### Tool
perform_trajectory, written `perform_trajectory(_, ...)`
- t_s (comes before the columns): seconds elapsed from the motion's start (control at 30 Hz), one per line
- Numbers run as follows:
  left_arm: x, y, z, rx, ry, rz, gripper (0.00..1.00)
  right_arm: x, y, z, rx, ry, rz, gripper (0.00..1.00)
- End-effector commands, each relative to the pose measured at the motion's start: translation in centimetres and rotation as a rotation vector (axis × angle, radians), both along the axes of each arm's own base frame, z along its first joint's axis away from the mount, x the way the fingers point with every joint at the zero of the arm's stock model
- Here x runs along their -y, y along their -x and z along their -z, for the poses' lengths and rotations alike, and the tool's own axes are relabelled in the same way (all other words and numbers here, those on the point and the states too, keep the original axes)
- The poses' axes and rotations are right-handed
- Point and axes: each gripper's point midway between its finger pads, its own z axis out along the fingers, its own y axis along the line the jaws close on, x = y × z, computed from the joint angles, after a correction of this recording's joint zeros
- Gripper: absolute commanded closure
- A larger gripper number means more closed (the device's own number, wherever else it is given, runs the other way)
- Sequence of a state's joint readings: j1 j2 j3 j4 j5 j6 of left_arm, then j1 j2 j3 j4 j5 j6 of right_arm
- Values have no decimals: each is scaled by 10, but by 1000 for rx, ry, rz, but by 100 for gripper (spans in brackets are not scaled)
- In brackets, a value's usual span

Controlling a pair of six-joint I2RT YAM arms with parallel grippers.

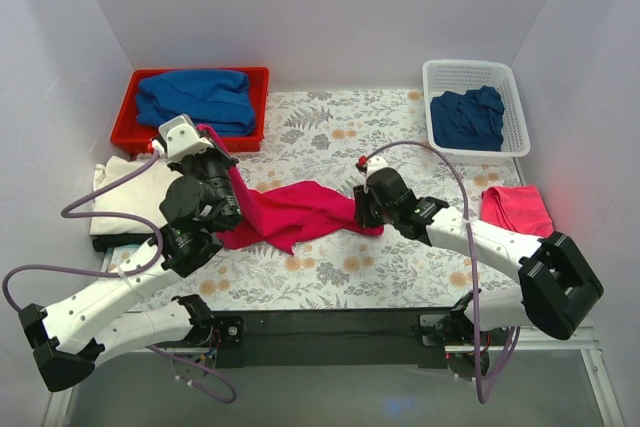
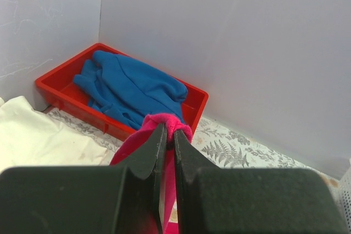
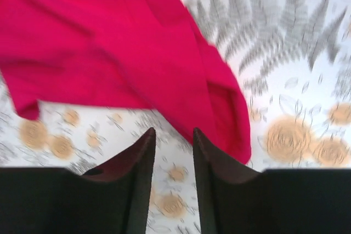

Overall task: Fold and stack the t-shirts
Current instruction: Flatten out the tshirt

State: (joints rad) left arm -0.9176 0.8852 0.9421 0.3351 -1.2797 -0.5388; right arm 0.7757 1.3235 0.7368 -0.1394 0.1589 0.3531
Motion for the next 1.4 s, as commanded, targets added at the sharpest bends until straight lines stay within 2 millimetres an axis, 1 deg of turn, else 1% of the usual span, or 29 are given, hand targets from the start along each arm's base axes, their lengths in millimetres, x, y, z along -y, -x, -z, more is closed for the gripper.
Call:
perform_trajectory(0.0, -1, 0, 1, 3, 17, 1, 100, -22, -33, -57, 157, -40, -16, 59)
perform_trajectory(0.03, 0, -1, 2, 1, 17, 2, 100, -24, -37, -58, 163, -32, -18, 58)
perform_trajectory(0.07, 1, -2, 4, -2, 15, 2, 100, -26, -42, -50, 153, -6, -21, 57)
perform_trajectory(0.1, 2, -2, 5, -7, 13, 2, 100, -31, -48, -53, 165, 1, -28, 57)
perform_trajectory(0.13, 2, -2, 5, -6, 15, 4, 100, -35, -51, -51, 160, 8, -38, 56)
perform_trajectory(0.17, 3, -3, 5, -9, 14, 4, 100, -38, -54, -36, 132, 36, -46, 55)
perform_trajectory(0.2, 3, -3, 7, -18, 6, 5, 100, -44, -59, -36, 135, 38, -54, 55)
perform_trajectory(0.23, 4, -3, 8, -16, 19, 6, 100, -47, -61, -31, 127, 45, -62, 55)
perform_trajectory(0.27, 4, -3, 6, -13, 31, 11, 100, -49, -63, -14, 98, 75, -66, 55)
perform_trajectory(0.3, 4, -3, 9, -30, 17, 15, 100, -51, -66, -9, 93, 82, -67, 55)
perform_trajectory(0.33, 6, -3, 9, -25, 41, 22, 100, -54, -70, 0, 88, 96, -73, 55)
perform_trajectory(0.53, 4, -1, 13, -41, 32, 24, 100, -63, -90, 22, 86, 129, -60, 55)
perform_trajectory(0.63, 4, -1, 11, -39, 35, 25, 100, -65, -91, 30, 68, 135, -67, 55)
perform_trajectory(0.77, 3, 0, 11, -36, 38, 30, 100, -64, -84, 45, 21, 133, -71, 55)
perform_trajectory(0.8, 3, 0, 11, -38, 36, 30, 100, -63, -82, 46, 18, 132, -68, 55)
perform_trajectory(0.9, 2, 1, 10, -35, 43, 32, 100, -61, -79, 40, 30, 116, -60, 56)
perform_trajectory(0.93, 2, 2, 11, -36, 41, 32, 100, -61, -80, 34, 42, 107, -56, 56)
perform_trajectory(1.1, 3, 1, 13, -40, 41, 36, 100, -58, -87, 26, 78, 121, -46, 56)
perform_trajectory(1.3, 3, 1, 13, -41, 44, 38, 100, -61, -97, 28, 98, 150, -39, 57)
perform_trajectory(1.37, 4, 1, 14, -41, 44, 40, 100, -62, -101, 31, 99, 161, -39, 57)
